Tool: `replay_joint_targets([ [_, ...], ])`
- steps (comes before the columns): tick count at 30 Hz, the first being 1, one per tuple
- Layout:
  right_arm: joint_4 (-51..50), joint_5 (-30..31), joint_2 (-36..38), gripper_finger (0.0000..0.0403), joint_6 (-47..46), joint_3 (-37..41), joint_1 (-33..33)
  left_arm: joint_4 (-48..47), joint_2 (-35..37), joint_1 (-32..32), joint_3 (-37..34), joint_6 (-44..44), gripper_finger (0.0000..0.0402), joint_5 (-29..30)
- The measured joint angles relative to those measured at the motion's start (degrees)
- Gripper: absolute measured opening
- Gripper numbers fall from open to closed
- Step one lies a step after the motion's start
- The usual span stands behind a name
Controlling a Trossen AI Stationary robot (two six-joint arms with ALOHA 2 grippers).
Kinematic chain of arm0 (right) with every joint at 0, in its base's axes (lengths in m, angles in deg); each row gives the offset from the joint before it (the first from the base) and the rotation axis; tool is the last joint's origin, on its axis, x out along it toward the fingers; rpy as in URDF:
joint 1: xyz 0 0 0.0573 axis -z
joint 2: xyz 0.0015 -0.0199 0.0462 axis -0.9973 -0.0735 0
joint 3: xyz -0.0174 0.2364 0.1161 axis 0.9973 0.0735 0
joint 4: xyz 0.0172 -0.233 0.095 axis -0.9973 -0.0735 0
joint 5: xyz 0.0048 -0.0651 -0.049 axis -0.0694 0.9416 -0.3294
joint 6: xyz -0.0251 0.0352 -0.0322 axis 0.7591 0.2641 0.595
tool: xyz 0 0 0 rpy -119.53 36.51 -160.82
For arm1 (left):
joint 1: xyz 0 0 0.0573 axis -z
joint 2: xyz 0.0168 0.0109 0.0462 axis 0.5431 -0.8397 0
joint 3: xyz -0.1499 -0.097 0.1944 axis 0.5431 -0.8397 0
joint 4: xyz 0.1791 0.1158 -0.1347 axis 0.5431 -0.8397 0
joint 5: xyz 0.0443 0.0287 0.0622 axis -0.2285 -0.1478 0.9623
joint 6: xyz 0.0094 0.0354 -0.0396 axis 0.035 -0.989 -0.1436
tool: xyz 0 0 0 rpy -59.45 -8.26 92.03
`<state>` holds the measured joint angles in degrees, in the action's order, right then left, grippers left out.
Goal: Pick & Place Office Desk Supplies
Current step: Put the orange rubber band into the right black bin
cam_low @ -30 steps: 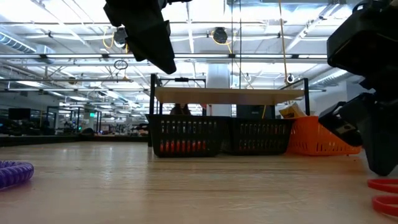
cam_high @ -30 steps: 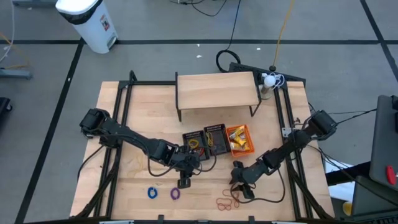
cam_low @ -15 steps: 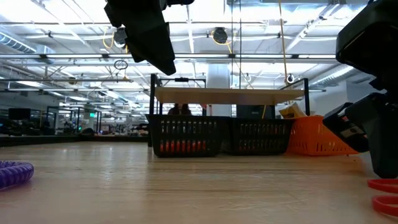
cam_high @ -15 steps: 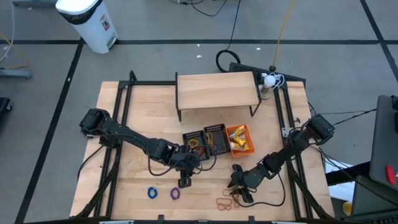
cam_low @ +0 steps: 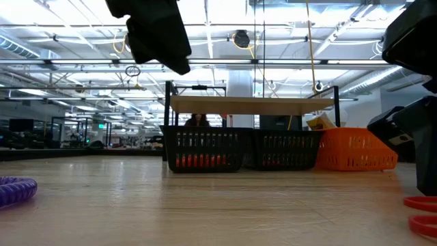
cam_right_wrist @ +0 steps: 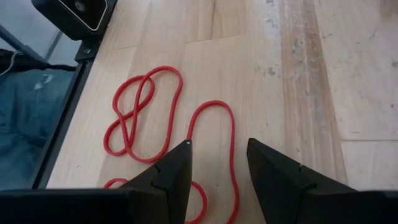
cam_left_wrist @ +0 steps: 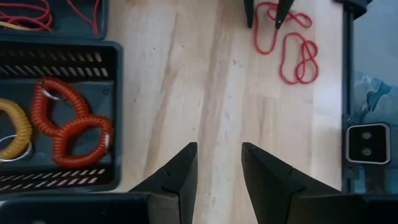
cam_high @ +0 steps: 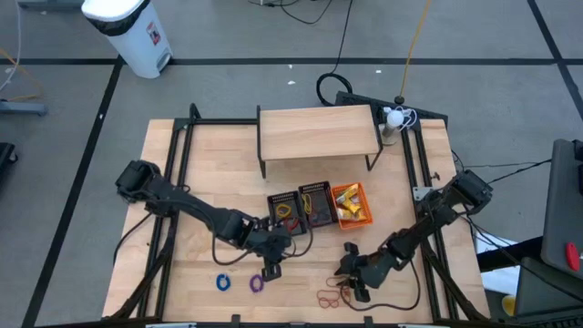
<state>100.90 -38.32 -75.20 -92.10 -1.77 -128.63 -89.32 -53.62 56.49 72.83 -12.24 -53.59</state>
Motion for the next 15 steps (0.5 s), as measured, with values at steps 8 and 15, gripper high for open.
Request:
replay_joint_targets([
  [8, -2.40, 4.00, -1.21, 0.0138, -1.49, 0.04, -1.62, 1.90, 0.04, 3.32, 0.00, 2.70, 0.0124, 1.49],
  [15, -1.28, 7.47, -4.76, 0.0130, -1.47, 0.09, -1.19, 2.34, 0.04, 4.18, 0.00, 2.66, 0.0124, 1.53],
])
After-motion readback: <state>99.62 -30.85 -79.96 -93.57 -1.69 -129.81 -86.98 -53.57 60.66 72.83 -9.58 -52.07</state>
